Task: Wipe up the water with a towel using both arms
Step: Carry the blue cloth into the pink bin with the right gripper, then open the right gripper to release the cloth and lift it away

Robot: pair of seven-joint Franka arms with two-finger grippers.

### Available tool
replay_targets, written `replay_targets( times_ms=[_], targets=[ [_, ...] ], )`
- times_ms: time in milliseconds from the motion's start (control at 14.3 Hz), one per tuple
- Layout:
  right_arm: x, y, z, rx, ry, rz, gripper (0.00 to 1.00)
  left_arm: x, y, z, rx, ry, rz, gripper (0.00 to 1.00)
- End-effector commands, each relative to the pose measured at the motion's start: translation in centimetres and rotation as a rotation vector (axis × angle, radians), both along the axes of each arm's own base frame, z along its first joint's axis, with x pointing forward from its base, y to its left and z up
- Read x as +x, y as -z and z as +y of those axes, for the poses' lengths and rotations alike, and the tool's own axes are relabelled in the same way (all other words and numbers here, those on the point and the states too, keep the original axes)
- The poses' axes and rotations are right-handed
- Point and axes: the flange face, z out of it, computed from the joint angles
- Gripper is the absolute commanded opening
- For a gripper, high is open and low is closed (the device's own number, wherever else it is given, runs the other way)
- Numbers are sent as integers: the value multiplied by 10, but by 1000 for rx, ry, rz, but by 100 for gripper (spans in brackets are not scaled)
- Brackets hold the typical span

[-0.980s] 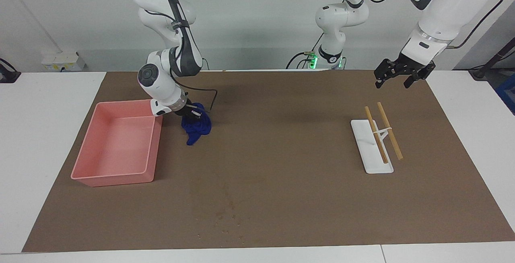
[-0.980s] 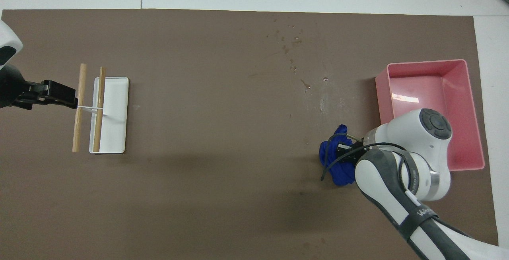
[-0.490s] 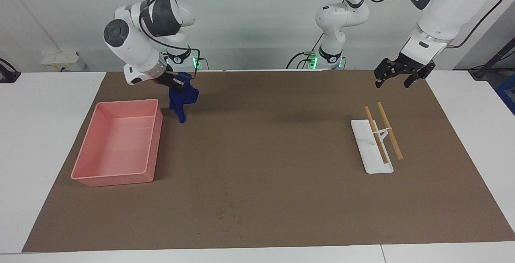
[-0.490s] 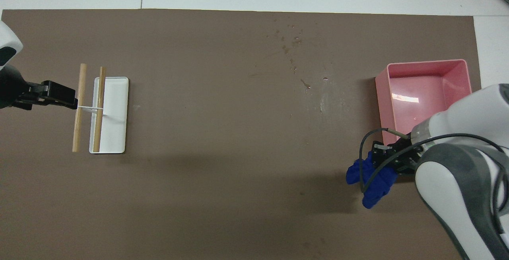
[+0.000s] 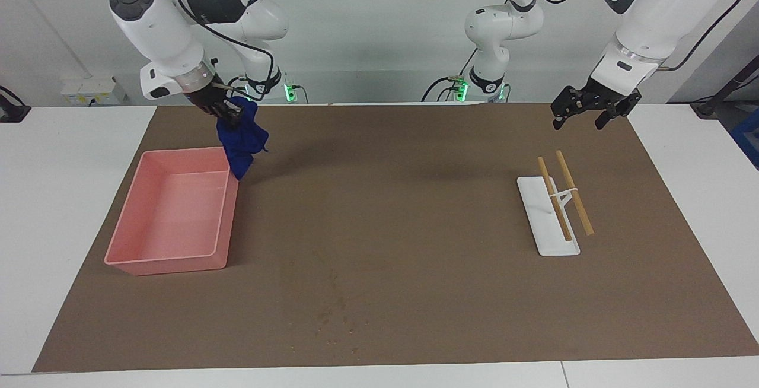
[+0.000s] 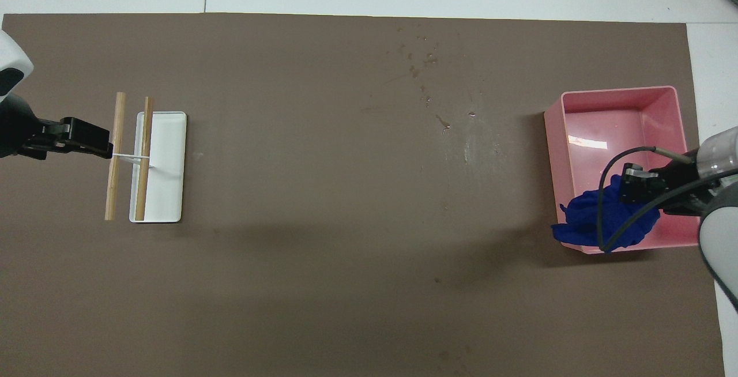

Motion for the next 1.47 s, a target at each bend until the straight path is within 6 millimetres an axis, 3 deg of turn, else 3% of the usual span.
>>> replay_targets(
  times_ms=[0,140,350,770,840,910,980,1050,1120,1400],
  targets=[
    [17,4,-36,-12,-51,-56,0,-10,-1,1,19,-7,6,100],
    [17,19,-66,-11,-71,-71,0,-10,-1,2,19,-9,6,100],
    [12,54,-84,-14,-61,-80,0,-10,-1,2,19,-9,6,100],
    [-9,104,-84,9,-30,23,0,-10,-1,2,19,-9,6,100],
    [-10,105,-83,9,-26,28,16,-10,-1,2,19,-9,6,100],
    [-10,104,-84,10,-26,31,44,-10,-1,2,18,-9,6,100],
    [-9,102,-84,9,-33,30,79,-10,-1,2,19,-9,6,100],
    [-7,96,-81,7,-41,22,92,-10,-1,2,19,-9,6,100],
    [-4,86,-79,2,-49,13,97,-10,-1,2,19,-9,6,100],
    [11,23,-64,-48,-105,-27,99,-10,-1,2,19,-9,6,100]
  ],
)
